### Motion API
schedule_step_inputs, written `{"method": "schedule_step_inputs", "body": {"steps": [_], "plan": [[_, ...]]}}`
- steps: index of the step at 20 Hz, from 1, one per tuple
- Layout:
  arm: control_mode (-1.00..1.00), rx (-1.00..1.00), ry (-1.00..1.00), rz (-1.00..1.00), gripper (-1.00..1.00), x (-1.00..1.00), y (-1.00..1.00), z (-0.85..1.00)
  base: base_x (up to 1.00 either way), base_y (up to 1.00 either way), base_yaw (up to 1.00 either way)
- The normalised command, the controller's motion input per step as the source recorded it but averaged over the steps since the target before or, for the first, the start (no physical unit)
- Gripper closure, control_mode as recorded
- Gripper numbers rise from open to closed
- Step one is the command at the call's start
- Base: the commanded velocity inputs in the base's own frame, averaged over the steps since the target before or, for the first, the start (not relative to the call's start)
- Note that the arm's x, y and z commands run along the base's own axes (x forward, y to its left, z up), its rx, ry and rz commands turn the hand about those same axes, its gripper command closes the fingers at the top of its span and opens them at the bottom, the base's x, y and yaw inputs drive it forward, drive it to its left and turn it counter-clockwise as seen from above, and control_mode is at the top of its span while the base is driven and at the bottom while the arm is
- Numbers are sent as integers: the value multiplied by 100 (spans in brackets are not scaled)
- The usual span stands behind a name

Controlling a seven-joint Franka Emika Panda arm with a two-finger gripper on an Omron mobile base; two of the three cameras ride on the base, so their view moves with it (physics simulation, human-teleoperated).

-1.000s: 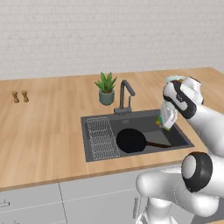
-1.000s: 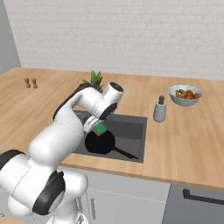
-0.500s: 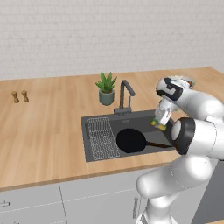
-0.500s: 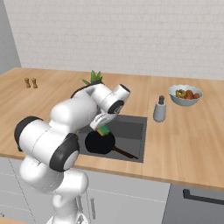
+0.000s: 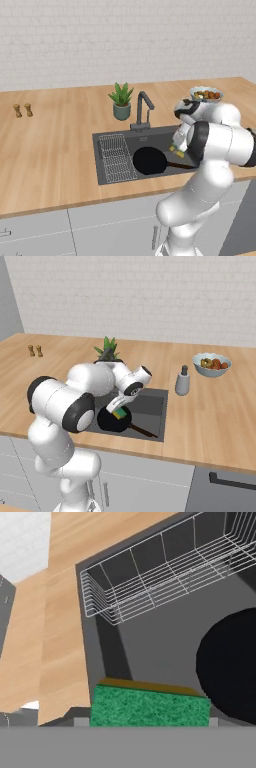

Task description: Pick the pan and sponge and place them into the sink. Then turn on the water.

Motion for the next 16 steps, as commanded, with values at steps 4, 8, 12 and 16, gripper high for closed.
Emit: {"method": "schedule_step_inputs", "body": {"steps": [4, 8, 12, 16], "plan": [[-100, 3, -2, 0, 100, 39, 10, -38, 0, 0, 0], [-100, 6, -3, 0, 100, 37, 3, -44, 0, 0, 0], [-100, 13, -10, 0, 100, 30, 0, -46, 0, 0, 0], [-100, 12, -10, 0, 100, 31, 0, -38, 0, 0, 0]]}}
